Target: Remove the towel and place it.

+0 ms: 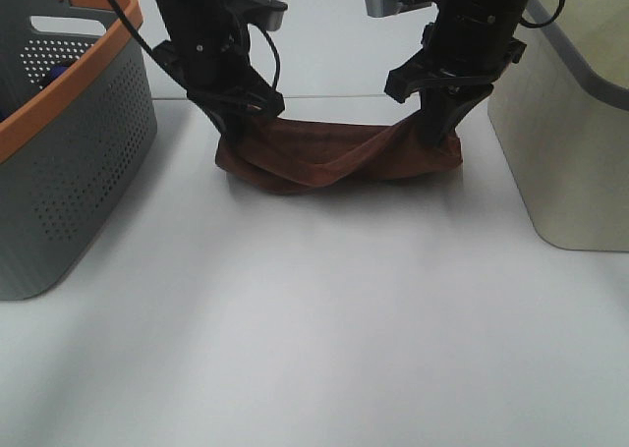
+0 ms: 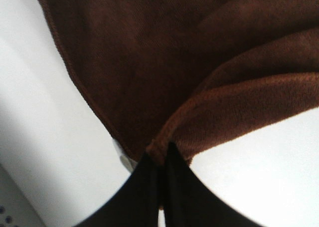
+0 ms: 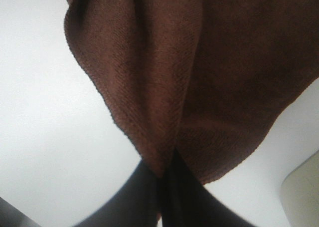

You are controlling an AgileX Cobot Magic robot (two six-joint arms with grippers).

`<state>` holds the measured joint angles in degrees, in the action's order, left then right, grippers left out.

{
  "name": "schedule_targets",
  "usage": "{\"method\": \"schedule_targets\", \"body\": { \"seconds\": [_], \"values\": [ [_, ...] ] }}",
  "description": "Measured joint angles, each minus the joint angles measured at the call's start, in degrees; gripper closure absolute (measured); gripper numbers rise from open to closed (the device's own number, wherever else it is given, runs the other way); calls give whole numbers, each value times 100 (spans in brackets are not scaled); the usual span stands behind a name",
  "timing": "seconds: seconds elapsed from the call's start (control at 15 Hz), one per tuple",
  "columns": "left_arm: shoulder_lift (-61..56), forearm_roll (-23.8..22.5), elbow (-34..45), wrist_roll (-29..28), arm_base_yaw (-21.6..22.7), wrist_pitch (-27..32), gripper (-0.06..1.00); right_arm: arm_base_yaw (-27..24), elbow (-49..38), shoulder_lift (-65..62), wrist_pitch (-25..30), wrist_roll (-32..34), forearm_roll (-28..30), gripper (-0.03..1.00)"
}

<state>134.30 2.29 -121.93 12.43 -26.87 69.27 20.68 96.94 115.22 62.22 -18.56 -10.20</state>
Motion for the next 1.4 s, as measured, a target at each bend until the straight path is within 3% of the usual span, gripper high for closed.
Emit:
{"method": "schedule_targets", "body": {
  "seconds": [0.2, 0.4, 0.67, 0.93, 1.07, 1.13, 1.2, 1.27, 1.33, 1.4],
  "values": [
    [-350, 74, 928, 0, -29, -34, 94, 0, -940, -384, -57, 17, -115, 94],
    [-831, 189, 1942, 0, -52, -304, 94, 0, -1931, -768, -607, 11, -458, 94],
    [-1421, 533, 3730, 69, -74, -1369, 94, 218, -3191, -854, -1238, -160, -1089, 94],
    [-1461, 579, 4074, 155, -74, -1352, 94, 493, -3398, -854, -1335, -178, -1140, 91],
    [-1461, 584, 4074, 155, -74, -1324, 92, 533, -3421, -854, -1335, -132, -1140, 78],
    [-1461, 584, 4074, 155, -74, -1312, 89, 533, -3421, -854, -1329, 0, -1140, 65],
    [-1461, 584, 4074, 155, -74, -1318, 77, 533, -3421, -854, -1301, 372, -1134, 42],
    [-1461, 584, 4074, 155, -74, -1364, 62, 533, -3421, -854, -1261, 550, -1094, 30],
    [-1461, 584, 4074, 160, -74, -1473, 40, 533, -3421, -854, -1226, 625, -1060, 20],
    [-1461, 584, 4074, 178, -74, -1524, 15, 533, -3421, -854, -1215, 630, -1049, 19]
  ]
}}
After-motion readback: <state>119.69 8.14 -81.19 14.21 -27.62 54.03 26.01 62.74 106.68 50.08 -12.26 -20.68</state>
